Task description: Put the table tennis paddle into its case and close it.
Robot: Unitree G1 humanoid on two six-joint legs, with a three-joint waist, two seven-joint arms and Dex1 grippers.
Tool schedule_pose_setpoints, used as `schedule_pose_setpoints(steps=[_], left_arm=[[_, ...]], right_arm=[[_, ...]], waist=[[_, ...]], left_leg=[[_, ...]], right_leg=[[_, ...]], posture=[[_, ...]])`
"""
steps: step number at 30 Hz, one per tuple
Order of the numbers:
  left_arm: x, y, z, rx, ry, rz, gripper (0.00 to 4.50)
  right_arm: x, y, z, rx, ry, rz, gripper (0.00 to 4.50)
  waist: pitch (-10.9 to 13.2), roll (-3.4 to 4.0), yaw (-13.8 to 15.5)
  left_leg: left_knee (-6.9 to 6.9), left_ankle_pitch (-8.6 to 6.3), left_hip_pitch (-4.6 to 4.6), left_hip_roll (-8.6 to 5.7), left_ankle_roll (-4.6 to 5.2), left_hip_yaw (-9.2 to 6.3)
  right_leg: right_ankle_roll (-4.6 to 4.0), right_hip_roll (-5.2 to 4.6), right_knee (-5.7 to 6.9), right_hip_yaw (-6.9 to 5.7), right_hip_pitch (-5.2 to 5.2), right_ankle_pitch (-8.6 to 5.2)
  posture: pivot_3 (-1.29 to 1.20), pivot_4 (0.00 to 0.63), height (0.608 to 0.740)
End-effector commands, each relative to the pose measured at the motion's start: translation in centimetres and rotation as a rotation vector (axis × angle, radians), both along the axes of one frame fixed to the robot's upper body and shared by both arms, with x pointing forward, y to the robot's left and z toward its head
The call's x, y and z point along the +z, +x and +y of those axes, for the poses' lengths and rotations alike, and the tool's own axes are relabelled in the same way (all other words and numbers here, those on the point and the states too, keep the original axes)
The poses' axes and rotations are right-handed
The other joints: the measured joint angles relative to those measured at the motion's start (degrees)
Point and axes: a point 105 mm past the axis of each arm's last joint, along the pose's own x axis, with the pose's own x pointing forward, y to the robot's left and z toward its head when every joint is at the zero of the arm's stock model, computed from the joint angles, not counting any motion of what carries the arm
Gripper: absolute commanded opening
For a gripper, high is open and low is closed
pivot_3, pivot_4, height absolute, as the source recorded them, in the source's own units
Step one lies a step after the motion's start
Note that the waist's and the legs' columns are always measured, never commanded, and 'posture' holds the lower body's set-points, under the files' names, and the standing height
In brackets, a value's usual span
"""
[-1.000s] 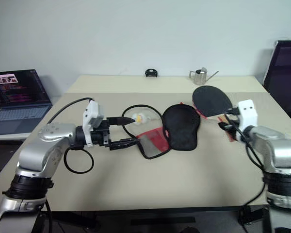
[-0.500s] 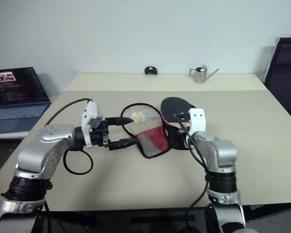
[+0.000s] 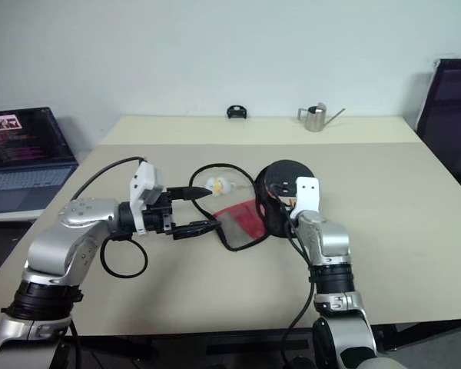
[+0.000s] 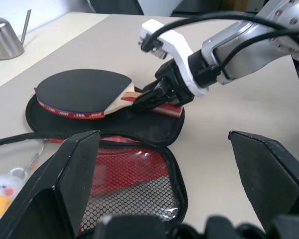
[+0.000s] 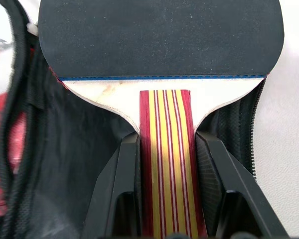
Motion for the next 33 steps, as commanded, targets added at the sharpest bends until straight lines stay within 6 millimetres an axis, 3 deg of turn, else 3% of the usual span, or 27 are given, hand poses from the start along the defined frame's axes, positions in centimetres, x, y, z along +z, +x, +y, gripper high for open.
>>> schedule_pose_setpoints(steps=[1, 9, 21, 33], left_arm=[[1.1, -0.3, -0.1, -0.012, -0.004, -0.056, 4.50], [1.1, -0.4, -0.1, -0.013, -0.007, -0.057, 4.50], [0.9, -0.5, -0.1, -0.007, -0.012, -0.055, 4.50], [0.8, -0.6, -0.2, -0.006, -0.013, -0.054, 4.50]], right_arm=[[1.8, 0.6, 1.2, 0.017, 0.002, -0.077, 1.11], [0.7, 1.0, 1.9, 0.014, 0.000, -0.040, 1.11], [0.9, 0.7, 4.4, 0.103, -0.030, -0.055, 1.11], [0.7, 1.2, 3.5, 0.083, -0.062, -0.062, 1.11]], waist=[[0.00, 0.00, -0.05], [0.00, -0.01, -0.51], [-0.01, -0.01, -1.34], [-0.01, -0.01, -1.28]], left_leg=[[0.00, 0.00, 0.00, 0.00, 0.00, 0.00], [0.01, 0.00, 0.06, 0.01, 0.00, 0.01], [0.01, 0.01, 0.13, 0.04, -0.01, 0.02], [0.01, 0.01, 0.14, 0.03, -0.01, 0.01]], right_leg=[[0.00, 0.00, 0.00, 0.00, 0.00, 0.00], [0.00, 0.00, 0.08, 0.03, 0.01, 0.00], [0.00, 0.02, 0.20, 0.05, 0.03, 0.00], [-0.01, 0.02, 0.21, 0.05, 0.03, 0.00]], posture=[[0.00, 0.150, 0.740], [0.00, 0.150, 0.740], [0.00, 0.150, 0.740], [0.00, 0.150, 0.740]])
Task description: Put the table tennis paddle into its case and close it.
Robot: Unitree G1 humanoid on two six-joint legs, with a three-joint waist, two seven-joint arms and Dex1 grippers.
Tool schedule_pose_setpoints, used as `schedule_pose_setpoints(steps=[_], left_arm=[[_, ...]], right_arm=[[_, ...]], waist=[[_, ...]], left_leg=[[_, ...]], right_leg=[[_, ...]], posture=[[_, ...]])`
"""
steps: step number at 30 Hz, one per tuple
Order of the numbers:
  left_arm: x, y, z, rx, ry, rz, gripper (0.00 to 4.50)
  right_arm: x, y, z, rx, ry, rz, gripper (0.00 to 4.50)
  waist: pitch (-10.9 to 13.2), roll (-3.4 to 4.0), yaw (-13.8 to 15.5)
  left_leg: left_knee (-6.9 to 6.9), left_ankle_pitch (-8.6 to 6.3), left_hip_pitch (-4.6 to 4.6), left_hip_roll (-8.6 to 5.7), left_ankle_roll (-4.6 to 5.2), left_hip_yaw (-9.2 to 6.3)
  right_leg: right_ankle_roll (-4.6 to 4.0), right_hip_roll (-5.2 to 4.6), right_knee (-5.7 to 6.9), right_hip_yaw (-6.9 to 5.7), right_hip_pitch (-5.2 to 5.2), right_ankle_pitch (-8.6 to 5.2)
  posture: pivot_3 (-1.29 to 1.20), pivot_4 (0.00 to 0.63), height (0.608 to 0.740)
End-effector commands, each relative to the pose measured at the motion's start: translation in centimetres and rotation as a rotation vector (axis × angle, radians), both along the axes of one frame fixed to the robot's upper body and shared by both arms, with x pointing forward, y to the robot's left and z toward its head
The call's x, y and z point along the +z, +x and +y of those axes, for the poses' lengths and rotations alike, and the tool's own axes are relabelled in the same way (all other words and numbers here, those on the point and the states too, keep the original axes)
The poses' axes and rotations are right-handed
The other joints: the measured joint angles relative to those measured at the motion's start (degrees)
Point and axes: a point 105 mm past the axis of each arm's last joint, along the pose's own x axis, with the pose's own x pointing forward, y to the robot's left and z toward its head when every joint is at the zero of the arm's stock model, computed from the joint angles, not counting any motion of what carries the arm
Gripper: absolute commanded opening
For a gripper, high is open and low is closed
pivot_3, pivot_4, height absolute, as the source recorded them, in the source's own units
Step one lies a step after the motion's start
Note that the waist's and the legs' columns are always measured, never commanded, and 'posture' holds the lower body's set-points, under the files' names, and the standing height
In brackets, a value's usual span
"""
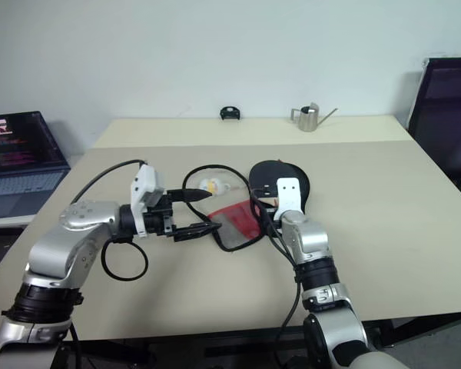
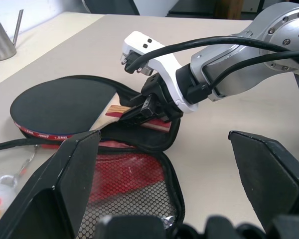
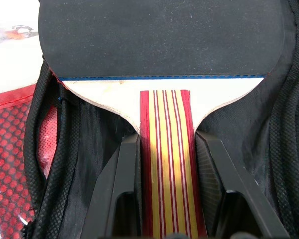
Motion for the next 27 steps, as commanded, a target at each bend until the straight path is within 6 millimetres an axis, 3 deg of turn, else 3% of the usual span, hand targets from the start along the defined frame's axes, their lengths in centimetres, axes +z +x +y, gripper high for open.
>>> schedule_pose_setpoints(steps=[1, 27], left_arm=[[1.2, -0.5, -0.2, -0.017, -0.009, -0.061, 4.50], [1.2, -0.5, -0.5, -0.026, -0.013, -0.060, 4.50]], right_arm=[[1.1, 0.5, 0.0, -0.003, -0.007, -0.047, 1.11], [0.4, 0.7, -2.2, -0.060, -0.062, -0.042, 1.11]], waist=[[0.00, 0.00, 0.00], [-0.01, -0.02, 0.19]], left_leg=[[0.00, 0.00, 0.00, 0.00, 0.00, 0.00], [0.02, 0.00, 0.01, -0.01, -0.01, -0.01]], right_leg=[[0.00, 0.00, 0.00, 0.00, 0.00, 0.00], [0.00, -0.02, 0.00, -0.02, 0.04, 0.00]], posture=[[0.00, 0.150, 0.740], [0.00, 0.150, 0.740]])
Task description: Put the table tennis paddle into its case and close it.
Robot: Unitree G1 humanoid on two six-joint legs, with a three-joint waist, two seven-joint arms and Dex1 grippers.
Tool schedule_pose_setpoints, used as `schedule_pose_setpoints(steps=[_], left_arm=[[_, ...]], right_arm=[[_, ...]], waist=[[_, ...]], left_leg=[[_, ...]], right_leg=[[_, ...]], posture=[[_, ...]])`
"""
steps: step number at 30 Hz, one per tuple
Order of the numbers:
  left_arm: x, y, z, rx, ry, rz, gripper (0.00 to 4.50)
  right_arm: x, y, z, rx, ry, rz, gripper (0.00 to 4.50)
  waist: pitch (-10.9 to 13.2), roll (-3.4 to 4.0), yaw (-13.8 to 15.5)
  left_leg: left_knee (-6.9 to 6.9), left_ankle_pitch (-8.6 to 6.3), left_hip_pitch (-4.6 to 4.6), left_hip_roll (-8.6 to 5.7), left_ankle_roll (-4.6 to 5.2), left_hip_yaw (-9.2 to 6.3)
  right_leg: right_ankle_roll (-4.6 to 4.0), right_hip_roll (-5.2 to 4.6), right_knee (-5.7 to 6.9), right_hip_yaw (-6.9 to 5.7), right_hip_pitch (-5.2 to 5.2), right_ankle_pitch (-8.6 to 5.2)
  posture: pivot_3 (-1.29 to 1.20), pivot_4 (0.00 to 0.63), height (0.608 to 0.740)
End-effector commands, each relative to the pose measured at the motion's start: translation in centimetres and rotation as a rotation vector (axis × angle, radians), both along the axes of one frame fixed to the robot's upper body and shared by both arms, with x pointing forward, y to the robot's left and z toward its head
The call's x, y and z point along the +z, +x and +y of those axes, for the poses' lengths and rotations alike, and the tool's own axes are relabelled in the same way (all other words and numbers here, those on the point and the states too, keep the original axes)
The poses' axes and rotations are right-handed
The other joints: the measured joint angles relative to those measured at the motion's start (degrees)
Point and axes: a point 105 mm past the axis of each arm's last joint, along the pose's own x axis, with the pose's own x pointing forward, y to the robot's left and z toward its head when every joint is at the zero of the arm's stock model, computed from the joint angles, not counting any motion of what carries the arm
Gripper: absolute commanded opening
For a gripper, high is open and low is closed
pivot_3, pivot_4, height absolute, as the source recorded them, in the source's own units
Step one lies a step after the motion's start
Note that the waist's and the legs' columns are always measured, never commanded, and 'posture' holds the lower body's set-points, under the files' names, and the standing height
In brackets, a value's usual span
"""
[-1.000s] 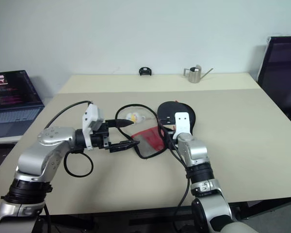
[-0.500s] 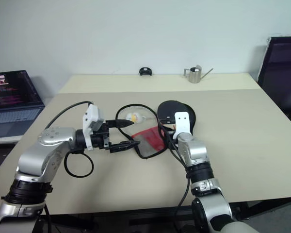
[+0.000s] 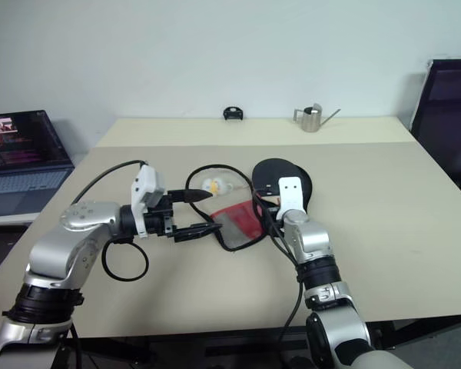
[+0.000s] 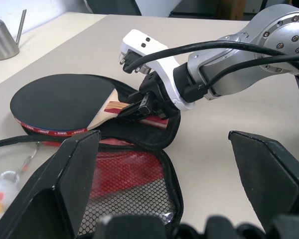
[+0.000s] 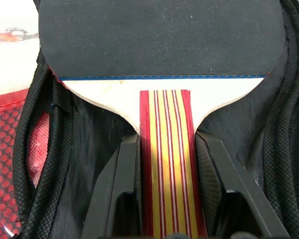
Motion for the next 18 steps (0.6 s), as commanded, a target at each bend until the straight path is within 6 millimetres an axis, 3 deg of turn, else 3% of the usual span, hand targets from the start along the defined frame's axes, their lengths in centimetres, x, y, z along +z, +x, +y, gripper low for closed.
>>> schedule_pose_setpoints(steps=[1, 10, 18], left_arm=[[1.3, -0.5, -0.4, -0.025, -0.010, -0.062, 4.50], [1.5, -0.2, -0.2, -0.005, -0.016, -0.075, 4.50], [2.4, 1.3, 0.8, 0.105, -0.045, -0.127, 4.50]], right_arm=[[0.3, 0.3, -1.2, -0.037, -0.022, -0.018, 1.11], [-0.3, 0.0, -1.6, -0.037, -0.035, -0.003, 1.11], [-0.7, -0.1, -1.9, -0.043, -0.037, 0.010, 1.11]], waist=[[0.00, 0.00, 0.04], [-0.01, -0.02, 0.09], [-0.02, -0.03, 0.20]], left_leg=[[0.00, 0.00, 0.00, 0.00, 0.00, 0.00], [0.00, 0.00, 0.00, 0.00, 0.00, -0.01], [0.00, 0.00, 0.01, 0.00, 0.00, -0.01]], right_leg=[[0.00, 0.00, 0.00, 0.00, 0.00, 0.00], [0.00, 0.00, -0.01, -0.01, 0.01, 0.00], [0.00, -0.01, -0.02, -0.02, 0.02, 0.00]], posture=[[0.00, 0.150, 0.740], [0.00, 0.150, 0.740], [0.00, 0.150, 0.740]])
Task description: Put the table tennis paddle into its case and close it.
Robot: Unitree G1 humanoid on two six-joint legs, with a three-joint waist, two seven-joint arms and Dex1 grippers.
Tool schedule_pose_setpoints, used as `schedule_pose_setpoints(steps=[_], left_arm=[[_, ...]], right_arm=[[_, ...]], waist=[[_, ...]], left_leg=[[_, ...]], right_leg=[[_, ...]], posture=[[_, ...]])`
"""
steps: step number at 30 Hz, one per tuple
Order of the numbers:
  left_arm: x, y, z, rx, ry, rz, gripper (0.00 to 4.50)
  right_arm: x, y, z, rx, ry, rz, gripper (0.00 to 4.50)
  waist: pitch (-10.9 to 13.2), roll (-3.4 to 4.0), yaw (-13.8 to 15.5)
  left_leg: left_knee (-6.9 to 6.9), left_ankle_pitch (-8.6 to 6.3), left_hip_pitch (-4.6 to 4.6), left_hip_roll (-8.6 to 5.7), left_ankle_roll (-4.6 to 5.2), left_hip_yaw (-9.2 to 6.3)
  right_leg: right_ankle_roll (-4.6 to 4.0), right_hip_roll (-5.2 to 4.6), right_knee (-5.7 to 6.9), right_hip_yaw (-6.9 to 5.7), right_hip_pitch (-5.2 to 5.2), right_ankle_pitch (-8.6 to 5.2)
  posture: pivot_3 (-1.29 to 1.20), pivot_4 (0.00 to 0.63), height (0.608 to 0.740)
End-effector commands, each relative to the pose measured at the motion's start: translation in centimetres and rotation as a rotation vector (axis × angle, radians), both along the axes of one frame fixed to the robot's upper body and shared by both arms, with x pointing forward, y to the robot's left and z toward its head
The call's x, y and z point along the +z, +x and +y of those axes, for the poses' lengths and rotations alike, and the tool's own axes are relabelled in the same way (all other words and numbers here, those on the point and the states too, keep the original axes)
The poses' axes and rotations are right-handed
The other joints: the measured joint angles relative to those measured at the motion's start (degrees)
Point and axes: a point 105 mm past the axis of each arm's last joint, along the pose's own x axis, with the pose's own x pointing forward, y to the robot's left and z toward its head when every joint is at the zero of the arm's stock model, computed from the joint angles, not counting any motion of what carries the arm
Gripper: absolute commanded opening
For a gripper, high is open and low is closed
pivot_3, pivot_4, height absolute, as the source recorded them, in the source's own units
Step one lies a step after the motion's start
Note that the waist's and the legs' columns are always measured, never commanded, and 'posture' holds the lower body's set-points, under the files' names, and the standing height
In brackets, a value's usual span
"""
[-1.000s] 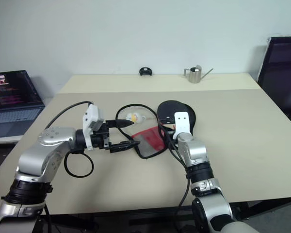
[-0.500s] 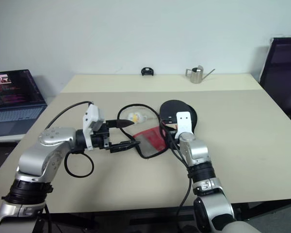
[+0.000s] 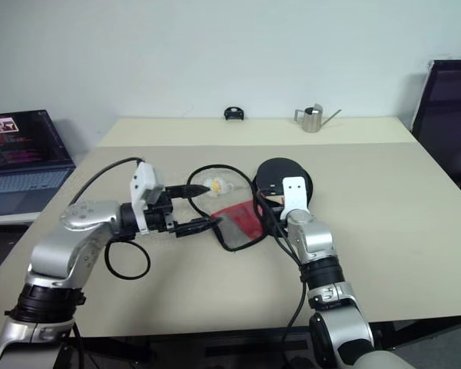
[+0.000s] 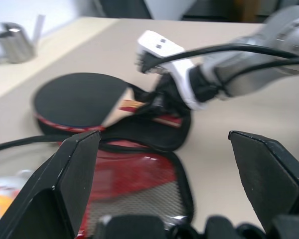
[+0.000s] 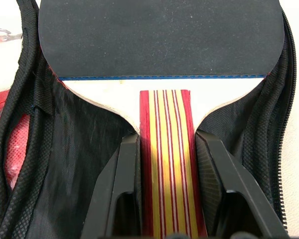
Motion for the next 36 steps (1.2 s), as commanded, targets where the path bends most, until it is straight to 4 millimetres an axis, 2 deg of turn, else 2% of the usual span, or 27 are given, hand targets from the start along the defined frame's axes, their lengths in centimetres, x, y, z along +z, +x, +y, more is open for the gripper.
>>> schedule_pose_setpoints(steps=[1, 15, 17, 22, 24, 26, 31, 36], left_arm=[[1.9, 0.4, 0.4, 0.030, -0.024, -0.077, 4.50], [1.9, 0.6, 0.3, 0.032, -0.035, -0.082, 4.50], [1.9, 0.6, 0.3, 0.031, -0.034, -0.081, 4.50], [1.8, 0.6, 0.4, 0.030, -0.031, -0.081, 4.50], [1.8, 0.6, 0.4, 0.030, -0.030, -0.081, 4.50], [1.8, 0.6, 0.4, 0.031, -0.030, -0.081, 4.50], [1.8, 0.7, 0.7, 0.046, -0.034, -0.082, 4.50], [1.7, 1.0, 1.3, 0.084, -0.046, -0.081, 4.50]], right_arm=[[-0.7, -0.2, -0.9, -0.023, -0.022, 0.017, 1.11], [-1.8, -0.7, -0.8, -0.021, 0.015, 0.070, 1.11], [-1.7, -0.8, -0.8, -0.029, 0.021, 0.067, 1.86], [-1.5, -1.0, -0.2, -0.020, 0.030, 0.070, 3.43], [-1.2, -1.1, 0.2, -0.013, 0.042, 0.069, 3.43], [-0.6, -1.2, 0.8, 0.001, 0.068, 0.055, 3.43], [3.2, -2.3, 2.7, 0.095, 0.203, -0.016, 3.43], [6.1, -4.5, 2.4, 0.223, 0.277, -0.063, 3.43]], waist=[[0.00, 0.00, 0.04], [-0.06, -0.11, 0.20], [-0.07, -0.12, 0.21], [-0.10, -0.17, 0.16], [-0.10, -0.17, 0.14], [-0.10, -0.17, 0.10], [-0.08, -0.14, 0.10], [-0.08, -0.14, 0.18]], left_leg=[[0.00, 0.00, 0.00, 0.00, 0.00, 0.00], [0.00, 0.00, 0.01, 0.00, 0.00, -0.01], [0.00, 0.00, 0.01, 0.00, 0.00, -0.02], [0.00, 0.00, 0.06, 0.00, 0.00, -0.01], [-0.01, 0.00, 0.09, 0.00, 0.00, -0.01], [-0.01, 0.00, 0.08, 0.01, 0.00, -0.01], [-0.02, 0.00, 0.00, 0.01, 0.00, -0.01], [-0.03, 0.00, -0.09, 0.01, 0.01, -0.04]], right_leg=[[0.00, 0.00, 0.00, 0.00, 0.00, 0.00], [0.00, 0.00, -0.03, -0.02, 0.02, 0.00], [0.00, 0.00, -0.03, -0.02, 0.03, 0.00], [0.00, 0.00, -0.01, -0.01, 0.05, 0.00], [0.00, 0.00, 0.00, 0.00, 0.07, 0.00], [0.00, 0.00, 0.01, 0.00, 0.07, 0.00], [0.00, 0.00, 0.00, 0.00, -0.02, 0.00], [0.00, 0.00, -0.07, -0.03, -0.08, 0.00]], posture=[[0.00, 0.150, 0.740], [0.00, 0.150, 0.740], [0.00, 0.150, 0.740], [0.00, 0.150, 0.740], [0.00, 0.150, 0.740], [0.00, 0.150, 0.740], [0.00, 0.150, 0.740], [0.00, 0.150, 0.740]])
